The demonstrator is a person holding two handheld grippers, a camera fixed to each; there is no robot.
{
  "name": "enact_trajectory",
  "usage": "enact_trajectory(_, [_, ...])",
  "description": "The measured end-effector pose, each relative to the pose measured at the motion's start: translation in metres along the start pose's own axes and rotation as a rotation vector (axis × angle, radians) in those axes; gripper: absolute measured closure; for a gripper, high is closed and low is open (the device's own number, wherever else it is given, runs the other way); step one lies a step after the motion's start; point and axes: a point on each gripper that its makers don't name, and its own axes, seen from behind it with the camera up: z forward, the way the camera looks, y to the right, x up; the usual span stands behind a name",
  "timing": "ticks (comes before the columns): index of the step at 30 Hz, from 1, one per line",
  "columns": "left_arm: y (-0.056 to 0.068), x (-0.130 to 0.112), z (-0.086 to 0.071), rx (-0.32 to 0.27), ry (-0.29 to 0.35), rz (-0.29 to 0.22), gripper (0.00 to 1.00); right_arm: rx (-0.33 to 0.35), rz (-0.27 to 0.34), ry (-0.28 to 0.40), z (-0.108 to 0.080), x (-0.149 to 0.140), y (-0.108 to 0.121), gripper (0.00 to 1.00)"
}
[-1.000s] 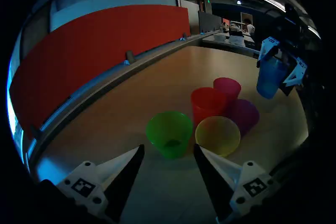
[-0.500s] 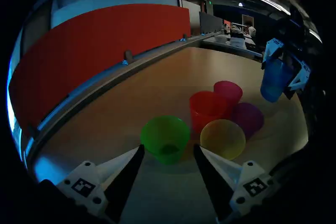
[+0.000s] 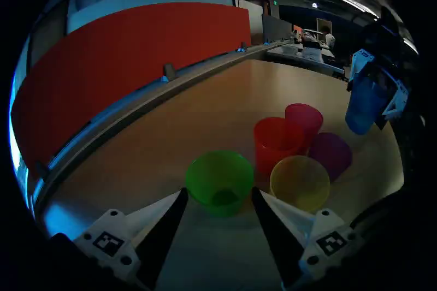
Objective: Pour water
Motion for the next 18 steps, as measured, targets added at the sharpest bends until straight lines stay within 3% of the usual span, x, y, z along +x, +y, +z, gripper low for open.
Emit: enact_trajectory(18, [-0.007, 0.001, 0.018, 0.002, -0.011, -0.001, 0.14, 0.008, -0.006, -0.012, 0.005, -0.003, -0.001, 0.10])
